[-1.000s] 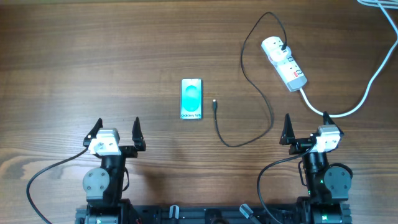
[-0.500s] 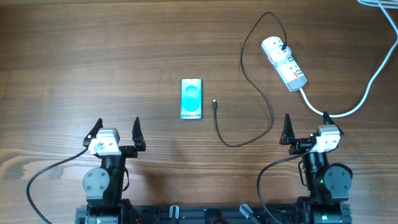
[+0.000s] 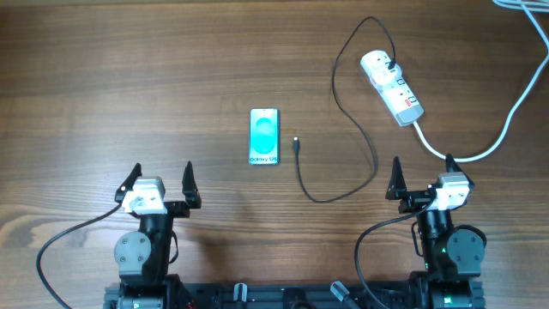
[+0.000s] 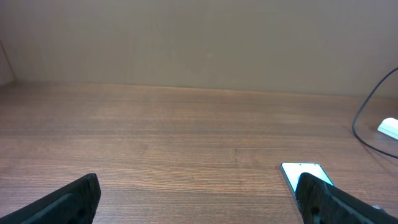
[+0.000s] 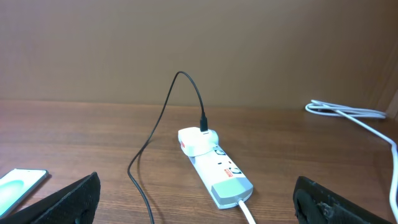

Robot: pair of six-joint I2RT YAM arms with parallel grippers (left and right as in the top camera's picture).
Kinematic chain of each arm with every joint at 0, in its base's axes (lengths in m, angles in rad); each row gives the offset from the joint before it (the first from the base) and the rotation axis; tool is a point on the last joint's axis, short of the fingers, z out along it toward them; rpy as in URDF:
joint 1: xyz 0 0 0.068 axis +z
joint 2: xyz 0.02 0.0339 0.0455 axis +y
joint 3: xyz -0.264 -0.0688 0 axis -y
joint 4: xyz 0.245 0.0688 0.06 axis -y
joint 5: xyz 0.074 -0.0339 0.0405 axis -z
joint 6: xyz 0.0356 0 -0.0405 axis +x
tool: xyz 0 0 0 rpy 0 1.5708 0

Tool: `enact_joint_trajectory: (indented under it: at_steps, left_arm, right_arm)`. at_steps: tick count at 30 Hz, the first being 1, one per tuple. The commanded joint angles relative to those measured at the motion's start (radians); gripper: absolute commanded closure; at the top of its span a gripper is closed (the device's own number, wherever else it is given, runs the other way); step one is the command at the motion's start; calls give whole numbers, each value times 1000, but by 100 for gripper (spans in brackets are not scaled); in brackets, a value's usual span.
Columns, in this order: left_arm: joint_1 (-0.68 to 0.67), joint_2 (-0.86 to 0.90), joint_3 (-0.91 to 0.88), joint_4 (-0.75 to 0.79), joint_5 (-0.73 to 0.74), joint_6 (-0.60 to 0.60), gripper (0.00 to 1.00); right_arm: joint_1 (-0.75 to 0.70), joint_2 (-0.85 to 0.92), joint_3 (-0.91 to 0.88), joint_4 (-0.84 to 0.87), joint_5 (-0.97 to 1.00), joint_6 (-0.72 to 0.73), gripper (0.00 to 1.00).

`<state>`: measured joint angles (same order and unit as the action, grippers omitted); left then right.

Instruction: Plug charger to phone and switch on socket

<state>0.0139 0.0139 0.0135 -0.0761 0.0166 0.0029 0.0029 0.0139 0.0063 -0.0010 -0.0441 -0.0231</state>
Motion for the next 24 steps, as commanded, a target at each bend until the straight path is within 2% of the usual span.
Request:
enact_joint_trajectory:
  at_steps: [1, 17, 18, 21, 23, 24]
  left_arm:
    - [-4, -7, -7, 0, 12, 16, 0]
    - [-4, -7, -7, 23, 6, 40, 0]
    - [-4, -7, -7, 50, 93, 25, 0]
    - [-4, -7, -7, 164, 598, -71, 0]
    - [-4, -7, -7, 269, 895, -71, 0]
    - [-4, -7, -7, 308, 984, -71, 0]
  right_arm:
    - [-4, -3, -1, 2, 2, 15, 1]
    - [-4, -3, -1, 2, 2, 16, 0]
    - [-4, -3, -1, 2, 2, 15, 0]
    - [-4, -3, -1, 2, 2, 15, 0]
    - [-4, -3, -1, 2, 2, 16, 0]
    - [-4, -3, -1, 3, 2, 16, 0]
